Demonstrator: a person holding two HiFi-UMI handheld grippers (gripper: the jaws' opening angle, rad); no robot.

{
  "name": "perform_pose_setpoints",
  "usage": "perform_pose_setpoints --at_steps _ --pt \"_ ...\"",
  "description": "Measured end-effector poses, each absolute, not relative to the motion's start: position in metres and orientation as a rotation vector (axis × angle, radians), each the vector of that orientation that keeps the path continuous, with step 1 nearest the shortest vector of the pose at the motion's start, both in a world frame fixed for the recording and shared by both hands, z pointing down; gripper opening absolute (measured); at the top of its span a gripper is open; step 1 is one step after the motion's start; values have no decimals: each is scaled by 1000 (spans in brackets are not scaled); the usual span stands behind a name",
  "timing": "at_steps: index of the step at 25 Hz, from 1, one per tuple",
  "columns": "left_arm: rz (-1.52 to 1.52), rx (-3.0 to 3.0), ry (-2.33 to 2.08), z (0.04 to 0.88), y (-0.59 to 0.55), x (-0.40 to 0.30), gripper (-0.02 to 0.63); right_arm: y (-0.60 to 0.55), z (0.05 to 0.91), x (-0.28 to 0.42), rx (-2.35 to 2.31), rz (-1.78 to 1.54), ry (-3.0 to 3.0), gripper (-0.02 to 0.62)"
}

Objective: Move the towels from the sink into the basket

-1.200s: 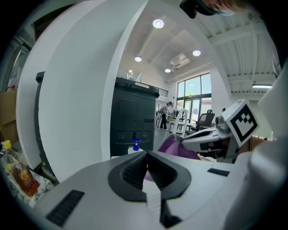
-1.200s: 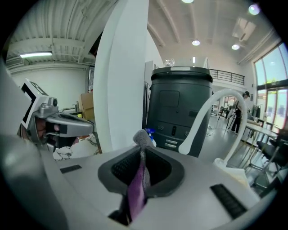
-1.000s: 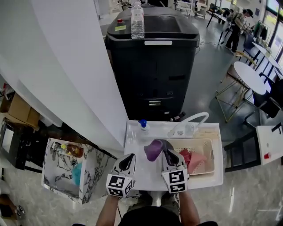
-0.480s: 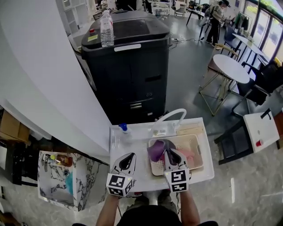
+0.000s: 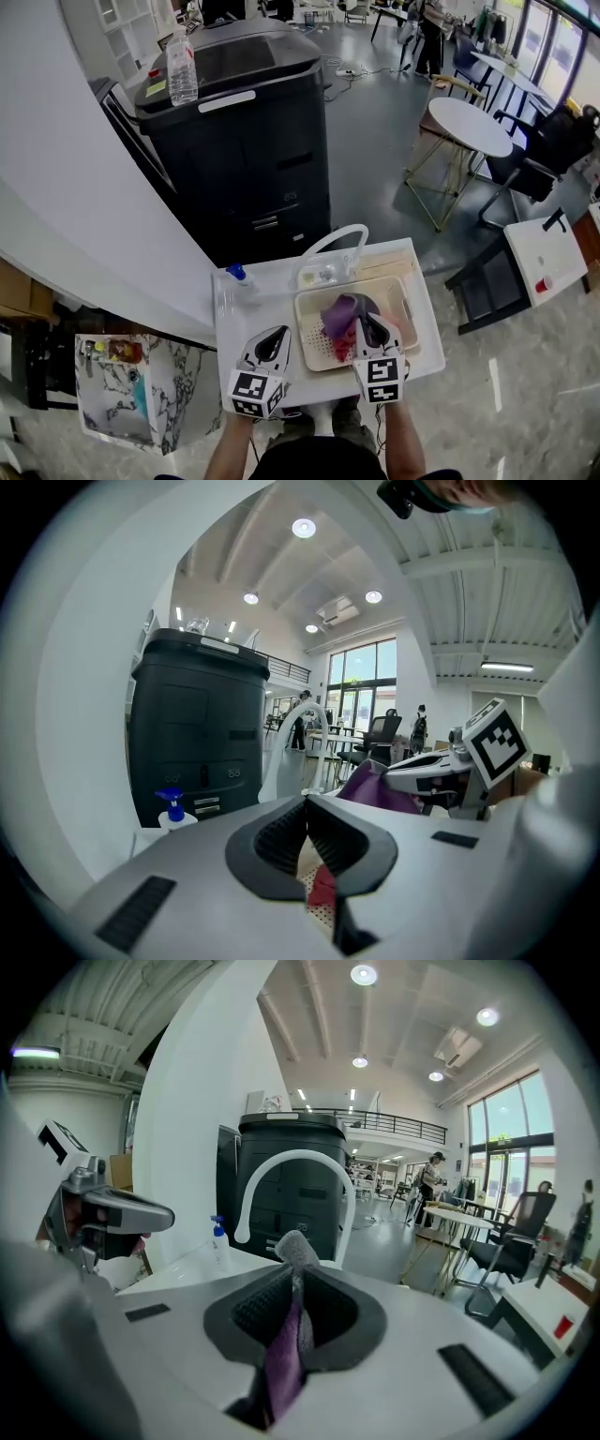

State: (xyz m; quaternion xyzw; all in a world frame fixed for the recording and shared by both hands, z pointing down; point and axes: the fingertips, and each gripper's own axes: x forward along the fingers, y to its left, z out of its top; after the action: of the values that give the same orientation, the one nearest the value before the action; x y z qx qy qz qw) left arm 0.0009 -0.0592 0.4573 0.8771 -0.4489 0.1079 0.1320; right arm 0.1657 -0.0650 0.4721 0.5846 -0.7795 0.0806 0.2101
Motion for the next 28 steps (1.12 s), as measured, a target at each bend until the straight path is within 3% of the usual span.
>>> perform_pose_setpoints --at_steps 28 --pt "446 2418 -1267 528 -64 51 8 -87 570 212 1511 403 -2122 57"
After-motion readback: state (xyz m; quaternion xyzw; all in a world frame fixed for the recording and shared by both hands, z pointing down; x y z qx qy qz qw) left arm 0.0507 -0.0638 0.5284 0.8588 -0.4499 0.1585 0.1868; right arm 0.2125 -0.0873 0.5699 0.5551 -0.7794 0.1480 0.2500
